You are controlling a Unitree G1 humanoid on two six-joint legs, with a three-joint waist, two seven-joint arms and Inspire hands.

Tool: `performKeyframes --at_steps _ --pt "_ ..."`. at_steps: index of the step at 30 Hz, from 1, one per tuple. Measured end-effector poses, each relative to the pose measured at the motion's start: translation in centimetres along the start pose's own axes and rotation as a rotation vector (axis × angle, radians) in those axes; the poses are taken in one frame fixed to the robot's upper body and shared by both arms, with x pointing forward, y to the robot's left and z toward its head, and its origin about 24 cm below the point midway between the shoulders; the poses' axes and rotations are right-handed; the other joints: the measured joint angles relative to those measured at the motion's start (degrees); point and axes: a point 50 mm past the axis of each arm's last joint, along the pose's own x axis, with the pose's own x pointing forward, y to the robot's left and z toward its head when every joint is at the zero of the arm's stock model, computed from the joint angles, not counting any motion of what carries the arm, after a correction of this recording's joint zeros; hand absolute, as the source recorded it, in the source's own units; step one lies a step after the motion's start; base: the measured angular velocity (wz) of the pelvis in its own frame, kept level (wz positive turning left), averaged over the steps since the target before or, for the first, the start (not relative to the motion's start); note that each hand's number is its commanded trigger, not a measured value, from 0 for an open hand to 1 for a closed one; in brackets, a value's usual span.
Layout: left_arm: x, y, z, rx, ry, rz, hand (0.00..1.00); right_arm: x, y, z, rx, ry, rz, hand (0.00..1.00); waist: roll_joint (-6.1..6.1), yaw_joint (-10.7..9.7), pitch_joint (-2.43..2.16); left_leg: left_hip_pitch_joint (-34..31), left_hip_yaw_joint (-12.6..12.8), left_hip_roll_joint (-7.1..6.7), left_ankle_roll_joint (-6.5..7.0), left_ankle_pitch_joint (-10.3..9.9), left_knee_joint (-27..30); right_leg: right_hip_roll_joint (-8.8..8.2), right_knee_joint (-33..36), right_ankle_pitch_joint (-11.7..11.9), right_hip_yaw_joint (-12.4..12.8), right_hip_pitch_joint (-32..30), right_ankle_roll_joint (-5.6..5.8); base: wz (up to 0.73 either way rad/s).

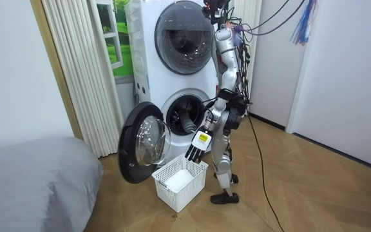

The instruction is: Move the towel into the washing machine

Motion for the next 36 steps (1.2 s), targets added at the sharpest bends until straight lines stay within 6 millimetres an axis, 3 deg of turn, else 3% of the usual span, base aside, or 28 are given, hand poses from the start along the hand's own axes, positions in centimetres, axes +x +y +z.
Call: performKeyframes --at_steps 2,7,14,21,29,36 --pt "-0.2 0.5 -1.1 -0.004 0.034 0.023 0.00 -0.2 -1.0 -1.0 -0.069 0.031 0.007 0.00 -0.33 0.3 -0.39 2.9 0.0 0.02 -0.38 0.2 -2.0 0.51 -2.3 0.4 -0.2 3.1 -0.04 0.00" --pt "-1.2 1.5 -3.4 0.004 0.093 0.072 0.00 -0.6 -2.0 -2.8 -0.262 0.100 0.058 0.00 -1.19 -0.9 -0.63 7.3 -0.5 0.13 -0.98 0.2 -4.2 1.32 -5.8 0.8 -1.1 8.4 -0.05 0.06" --pt "-2.1 2.1 -5.6 0.060 0.164 0.136 0.00 -1.2 -3.0 -4.9 -0.499 0.218 0.102 0.00 -1.78 -1.2 -0.22 13.1 -1.9 -0.39 -1.52 0.3 -7.1 1.96 -9.4 1.1 -2.1 15.1 0.16 0.08" --pt "-2.8 2.5 -7.2 0.063 0.225 0.162 0.00 -1.5 -3.0 -6.4 -0.728 0.287 0.147 0.00 -2.31 -1.0 0.12 15.8 -1.9 -0.64 -1.74 0.4 -8.7 2.16 -10.9 1.2 -1.8 17.6 0.26 -0.02" --pt "-3.7 2.3 -9.9 0.113 0.389 0.150 0.00 -1.6 -3.2 -6.8 -0.766 0.320 0.129 0.00 -2.25 -0.9 0.07 17.5 -1.9 -0.70 -1.85 0.3 -9.5 2.37 -12.0 1.4 -1.4 18.9 0.55 0.00" --pt "-3.9 1.4 -10.4 0.139 0.439 0.122 0.00 -1.7 -3.6 -7.0 -0.769 0.333 0.107 0.00 -1.69 -0.9 0.10 19.0 -1.9 -0.66 -1.97 0.2 -9.8 2.51 -12.8 1.4 -1.5 20.6 0.53 0.00"
